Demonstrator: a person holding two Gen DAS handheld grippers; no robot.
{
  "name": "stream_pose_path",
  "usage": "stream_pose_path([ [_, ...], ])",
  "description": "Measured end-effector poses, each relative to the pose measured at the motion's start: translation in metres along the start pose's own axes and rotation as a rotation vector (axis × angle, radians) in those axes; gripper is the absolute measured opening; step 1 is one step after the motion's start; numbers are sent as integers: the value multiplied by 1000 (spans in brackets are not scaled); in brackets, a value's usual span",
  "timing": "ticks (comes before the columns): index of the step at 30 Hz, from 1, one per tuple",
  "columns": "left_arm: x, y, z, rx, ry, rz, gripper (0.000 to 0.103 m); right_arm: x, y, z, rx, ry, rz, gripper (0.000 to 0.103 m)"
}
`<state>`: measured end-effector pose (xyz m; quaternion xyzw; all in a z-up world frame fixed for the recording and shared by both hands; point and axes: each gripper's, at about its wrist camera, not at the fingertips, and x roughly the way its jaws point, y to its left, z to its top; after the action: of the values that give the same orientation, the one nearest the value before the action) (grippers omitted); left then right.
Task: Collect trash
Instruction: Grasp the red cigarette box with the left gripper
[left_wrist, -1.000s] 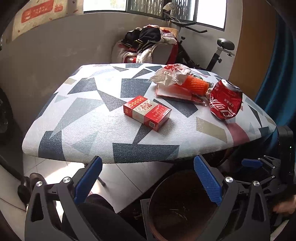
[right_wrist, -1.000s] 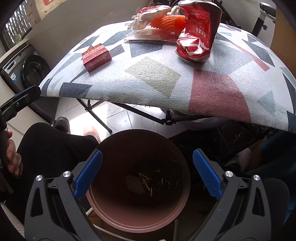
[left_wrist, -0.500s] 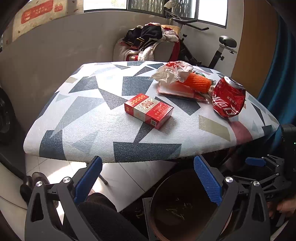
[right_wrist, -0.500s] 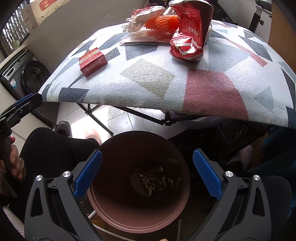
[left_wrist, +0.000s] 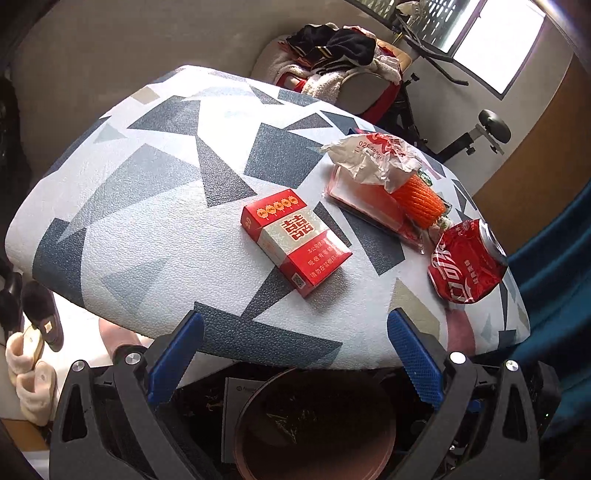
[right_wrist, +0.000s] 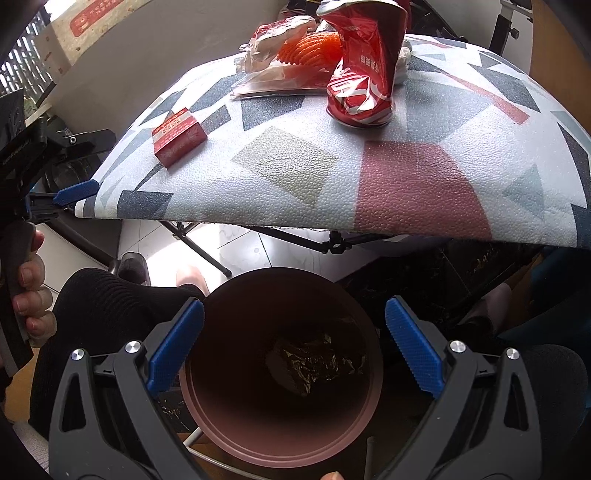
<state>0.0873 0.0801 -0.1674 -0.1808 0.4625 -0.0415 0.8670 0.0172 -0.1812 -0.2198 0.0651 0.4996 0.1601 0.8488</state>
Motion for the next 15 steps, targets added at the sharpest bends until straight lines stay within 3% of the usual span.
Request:
stream_pose_path([
  [4,33,6,33,-184,55,18,97,1,-3,1,11,4,10,97],
  [8,57,-5,58,-198,65,91,97,-1,-10,2,34,1,22,97],
  [15,91,-15,73,-172,91,329,97,0,-16,5,66,6,33,97],
])
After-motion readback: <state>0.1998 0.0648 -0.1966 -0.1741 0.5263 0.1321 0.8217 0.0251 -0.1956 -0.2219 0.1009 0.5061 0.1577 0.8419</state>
